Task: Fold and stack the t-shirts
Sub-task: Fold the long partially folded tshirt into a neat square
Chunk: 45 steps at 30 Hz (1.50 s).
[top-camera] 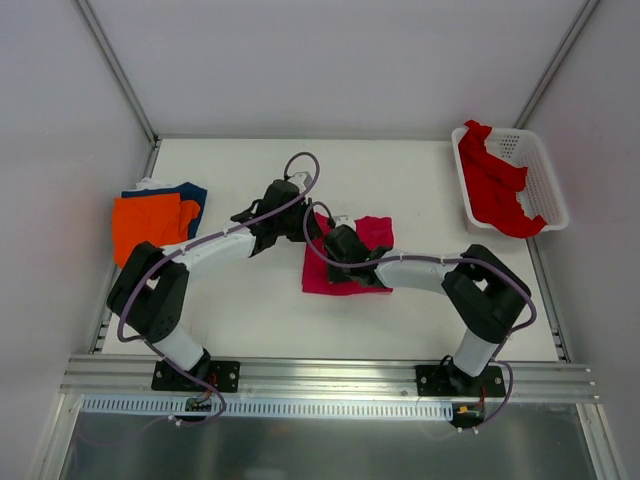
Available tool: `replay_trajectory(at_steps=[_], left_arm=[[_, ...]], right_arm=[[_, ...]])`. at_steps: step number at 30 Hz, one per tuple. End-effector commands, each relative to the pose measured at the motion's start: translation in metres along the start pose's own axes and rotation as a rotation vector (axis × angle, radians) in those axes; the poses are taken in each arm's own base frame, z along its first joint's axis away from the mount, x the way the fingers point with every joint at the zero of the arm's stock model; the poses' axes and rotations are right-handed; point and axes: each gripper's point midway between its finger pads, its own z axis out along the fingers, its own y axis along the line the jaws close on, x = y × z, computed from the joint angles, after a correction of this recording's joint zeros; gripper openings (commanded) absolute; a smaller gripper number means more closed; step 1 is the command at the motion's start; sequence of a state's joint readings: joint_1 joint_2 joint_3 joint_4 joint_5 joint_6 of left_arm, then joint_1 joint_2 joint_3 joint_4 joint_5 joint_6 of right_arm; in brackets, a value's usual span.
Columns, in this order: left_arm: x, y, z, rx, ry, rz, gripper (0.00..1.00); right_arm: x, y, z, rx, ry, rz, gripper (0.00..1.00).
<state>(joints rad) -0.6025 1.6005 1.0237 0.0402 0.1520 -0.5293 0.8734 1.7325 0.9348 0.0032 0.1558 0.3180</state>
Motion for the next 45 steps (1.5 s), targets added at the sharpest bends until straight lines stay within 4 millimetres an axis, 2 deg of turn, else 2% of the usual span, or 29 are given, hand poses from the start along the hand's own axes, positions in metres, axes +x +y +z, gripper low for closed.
replay_trajectory(at_steps=[1, 4, 5, 6, 7, 8, 9, 10, 11, 12, 14, 18, 23, 25, 27, 28, 29, 33, 34, 41, 45], left_arm=[[0.001, -0.006, 0.004, 0.028, -0.010, -0.014, 0.00], [0.001, -0.005, 0.007, 0.026, -0.011, -0.011, 0.00], [0.003, -0.002, 0.011, 0.018, -0.004, -0.009, 0.00], [-0.001, -0.003, 0.013, 0.017, -0.011, -0.004, 0.00], [0.002, 0.001, 0.018, 0.006, -0.001, -0.002, 0.00], [-0.001, 0.000, 0.021, 0.006, -0.004, 0.000, 0.00], [-0.002, 0.001, 0.023, 0.000, -0.004, -0.001, 0.00], [0.001, 0.004, 0.030, -0.008, 0.007, -0.004, 0.00], [0.001, 0.005, 0.033, -0.012, 0.011, -0.006, 0.00], [0.001, 0.005, 0.038, -0.014, 0.017, -0.013, 0.00], [0.003, 0.004, 0.044, -0.010, 0.029, -0.037, 0.00], [0.010, 0.005, 0.050, -0.003, 0.045, -0.064, 0.00], [0.015, 0.007, 0.051, -0.006, 0.052, -0.067, 0.00], [0.015, 0.008, 0.051, -0.008, 0.053, -0.063, 0.00], [0.015, 0.008, 0.051, -0.007, 0.054, -0.061, 0.00], [0.016, 0.008, 0.051, -0.005, 0.054, -0.057, 0.00], [0.015, 0.008, 0.051, -0.005, 0.054, -0.055, 0.00], [0.016, 0.009, 0.049, -0.010, 0.053, -0.044, 0.00], [0.016, 0.010, 0.049, -0.012, 0.054, -0.040, 0.00], [0.019, 0.014, 0.048, -0.027, 0.058, -0.029, 0.00], [0.022, 0.020, 0.047, -0.050, 0.061, -0.017, 0.00]], right_arm=[[0.057, -0.009, -0.007, 0.089, 0.149, -0.017, 0.01], [0.058, 0.001, -0.013, 0.099, 0.122, -0.051, 0.01], [0.058, 0.007, -0.018, 0.094, 0.110, -0.071, 0.05], [0.047, 0.010, -0.027, 0.096, 0.061, -0.072, 0.22], [0.042, 0.015, -0.034, 0.089, 0.037, -0.086, 0.29], [0.036, 0.015, -0.042, 0.100, 0.018, -0.096, 0.43], [0.025, 0.013, -0.050, 0.122, -0.024, -0.104, 0.49], [0.013, 0.014, -0.067, 0.114, -0.060, -0.115, 0.54], [0.004, 0.014, -0.076, 0.114, -0.085, -0.121, 0.54], [-0.014, 0.016, -0.093, 0.112, -0.150, -0.112, 0.58], [-0.034, 0.003, -0.116, 0.164, -0.214, -0.132, 0.62], [-0.055, -0.021, -0.131, 0.222, -0.269, -0.119, 0.64], [-0.065, -0.059, -0.116, 0.284, -0.261, -0.078, 0.60], [-0.065, -0.064, -0.103, 0.275, -0.238, -0.066, 0.51], [-0.075, -0.076, -0.092, 0.284, -0.238, -0.041, 0.40], [-0.072, -0.079, -0.082, 0.284, -0.210, -0.038, 0.37], [-0.078, -0.088, -0.077, 0.294, -0.215, -0.026, 0.32], [-0.089, -0.096, -0.055, 0.279, -0.183, -0.006, 0.24], [-0.088, -0.101, -0.047, 0.287, -0.166, -0.002, 0.22], [-0.096, -0.118, -0.025, 0.297, -0.146, 0.019, 0.17], [-0.101, -0.125, -0.022, 0.303, -0.144, 0.032, 0.17]])
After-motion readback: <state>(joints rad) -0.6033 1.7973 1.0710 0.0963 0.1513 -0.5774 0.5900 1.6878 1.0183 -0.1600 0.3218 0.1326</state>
